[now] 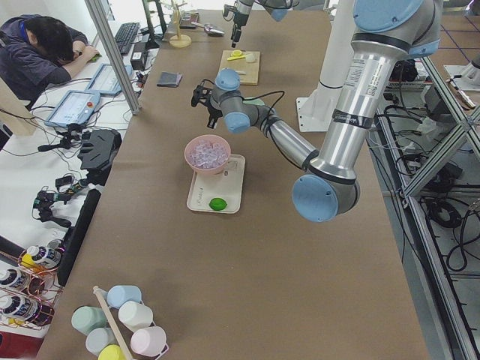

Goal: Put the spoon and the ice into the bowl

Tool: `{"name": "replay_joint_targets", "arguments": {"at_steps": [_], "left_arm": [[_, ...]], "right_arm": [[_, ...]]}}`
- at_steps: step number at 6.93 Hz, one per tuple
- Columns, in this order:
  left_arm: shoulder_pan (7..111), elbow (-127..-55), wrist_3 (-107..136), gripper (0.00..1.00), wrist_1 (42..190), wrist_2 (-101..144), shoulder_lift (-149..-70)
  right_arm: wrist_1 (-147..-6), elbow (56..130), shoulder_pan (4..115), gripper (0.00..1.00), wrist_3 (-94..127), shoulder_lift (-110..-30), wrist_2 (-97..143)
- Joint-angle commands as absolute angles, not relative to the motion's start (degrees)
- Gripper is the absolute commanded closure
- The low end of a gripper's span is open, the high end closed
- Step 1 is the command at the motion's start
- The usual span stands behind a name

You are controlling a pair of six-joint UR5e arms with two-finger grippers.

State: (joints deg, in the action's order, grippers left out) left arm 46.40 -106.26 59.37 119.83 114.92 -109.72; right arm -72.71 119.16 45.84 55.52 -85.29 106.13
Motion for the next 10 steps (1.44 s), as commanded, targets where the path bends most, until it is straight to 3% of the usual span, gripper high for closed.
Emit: {"name": "replay_joint_targets", "arguments": {"at_steps": [1, 4, 7, 8, 9, 10], "left_arm": [[35.1, -106.0, 69.7, 1.00, 119.8, 104.7, -114.6], [20.0, -101.9, 75.8, 1.00, 119.8, 88.7, -119.4], [14.9, -100.9, 76.6, 1.00, 119.9, 83.2, -119.9], [14.9, -99.8, 76.8, 0.61, 120.0, 83.2, -120.4], [14.9, -99.7, 77.1, 0.47, 120.2, 83.3, -120.8], [14.9, -99.6, 77.0, 0.42, 120.3, 83.2, -121.2]], "right_arm": [[-72.9, 118.9, 44.7, 0.00, 57.6, -85.3, 104.0], [-73.2, 118.2, 43.3, 0.00, 58.9, -85.3, 101.0], [-73.2, 115.1, 41.6, 0.00, 63.0, -83.1, 97.9], [-73.2, 115.0, 41.3, 0.00, 63.0, -82.9, 97.6], [-73.1, 115.0, 41.1, 0.00, 62.9, -82.4, 97.6], [-73.2, 115.0, 40.9, 0.00, 62.9, -82.2, 96.9]]}}
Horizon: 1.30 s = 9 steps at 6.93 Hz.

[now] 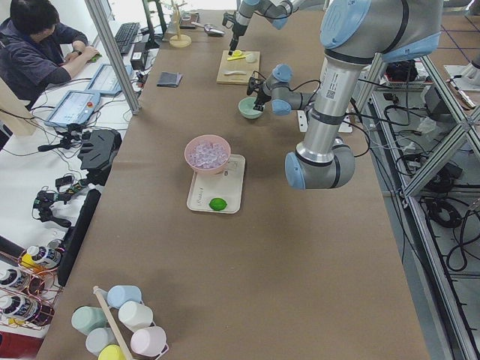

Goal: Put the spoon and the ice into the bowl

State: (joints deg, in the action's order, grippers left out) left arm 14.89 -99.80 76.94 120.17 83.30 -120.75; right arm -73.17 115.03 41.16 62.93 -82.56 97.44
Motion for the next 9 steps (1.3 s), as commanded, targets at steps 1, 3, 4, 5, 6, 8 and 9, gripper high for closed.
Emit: {"name": "replay_joint_targets", "arguments": {"at_steps": [1, 3, 4, 5, 6, 8, 9], "left_arm": [[14.9, -100.7, 77.0, 0.38, 120.2, 83.3, -121.2], [17.0, -107.3, 76.6, 0.32, 119.6, 83.8, -120.4], [21.1, -109.1, 75.9, 0.32, 118.7, 88.2, -119.5], [29.8, -111.1, 72.5, 0.32, 114.3, 101.6, -117.7], [40.4, -112.9, 65.7, 0.32, 110.6, 112.9, -114.6], [55.7, -112.2, 44.0, 0.29, 110.4, 127.8, -105.7], [61.6, -111.9, 34.0, 0.28, 110.4, 130.2, -100.6]], "right_arm": [[-73.2, 114.9, 40.8, 0.00, 63.0, -82.1, 96.9], [-73.2, 113.5, 40.3, 0.00, 63.2, -81.0, 96.3], [-73.2, 112.2, 39.6, 0.00, 65.0, -80.3, 95.2], [-73.2, 111.7, 38.6, 0.00, 65.7, -80.1, 93.4], [-73.2, 111.6, 37.1, 0.00, 65.7, -80.2, 91.9], [-72.9, 111.8, 34.9, 0.00, 65.7, -81.3, 89.5], [-72.6, 111.9, 32.9, 0.00, 65.8, -82.3, 87.2]]}}
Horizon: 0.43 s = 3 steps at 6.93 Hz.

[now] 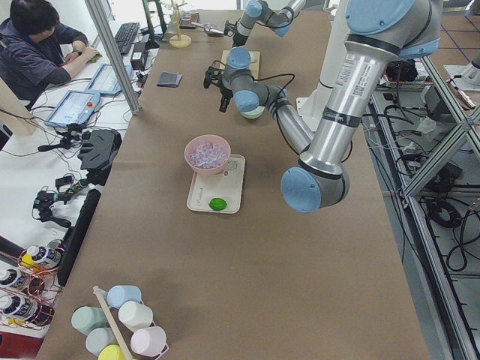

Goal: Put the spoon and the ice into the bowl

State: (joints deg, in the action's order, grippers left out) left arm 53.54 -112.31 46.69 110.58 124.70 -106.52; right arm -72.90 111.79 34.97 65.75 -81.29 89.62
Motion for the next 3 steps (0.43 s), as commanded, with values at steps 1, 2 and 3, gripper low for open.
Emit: {"name": "replay_joint_targets", "arguments": {"at_steps": [1, 2, 3], "left_arm": [[66.0, -111.1, 24.1, 0.27, 110.4, 130.7, -95.9], [69.1, -108.7, 14.4, 0.19, 110.6, 131.2, -92.8], [71.3, -107.8, 10.0, 0.16, 110.6, 131.2, -91.1]], "right_arm": [[-72.5, 112.1, 31.6, 0.01, 65.9, -83.1, 86.0], [-72.5, 111.9, 30.3, 0.07, 66.8, -83.1, 85.0], [-72.5, 111.8, 29.4, 0.15, 67.3, -83.1, 84.1]]}}
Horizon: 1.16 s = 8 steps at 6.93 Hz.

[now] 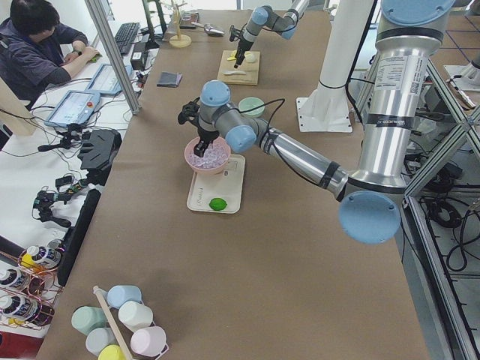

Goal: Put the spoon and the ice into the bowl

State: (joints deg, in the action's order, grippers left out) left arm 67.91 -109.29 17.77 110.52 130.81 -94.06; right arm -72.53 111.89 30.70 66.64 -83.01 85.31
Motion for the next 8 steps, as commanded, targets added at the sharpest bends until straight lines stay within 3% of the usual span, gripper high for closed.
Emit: {"name": "replay_joint_targets", "arguments": {"at_steps": [1, 2, 4, 8], "left_arm": [[71.4, -107.8, 9.8, 0.09, 110.9, 131.1, -90.8], [71.4, -107.7, 9.8, 0.04, 110.9, 131.0, -90.8], [71.4, -107.3, 9.8, 0.03, 111.0, 131.0, -90.8], [71.3, -107.1, 9.8, 0.03, 111.1, 130.9, -90.9]], "right_arm": [[-72.5, 110.9, 28.0, 0.22, 68.5, -83.1, 82.9], [-72.4, 110.9, 27.3, 0.29, 70.0, -82.8, 82.9], [-72.4, 110.7, 26.7, 0.45, 71.0, -82.8, 82.8], [-72.4, 110.0, 26.6, 0.49, 70.3, -82.9, 82.9]]}}
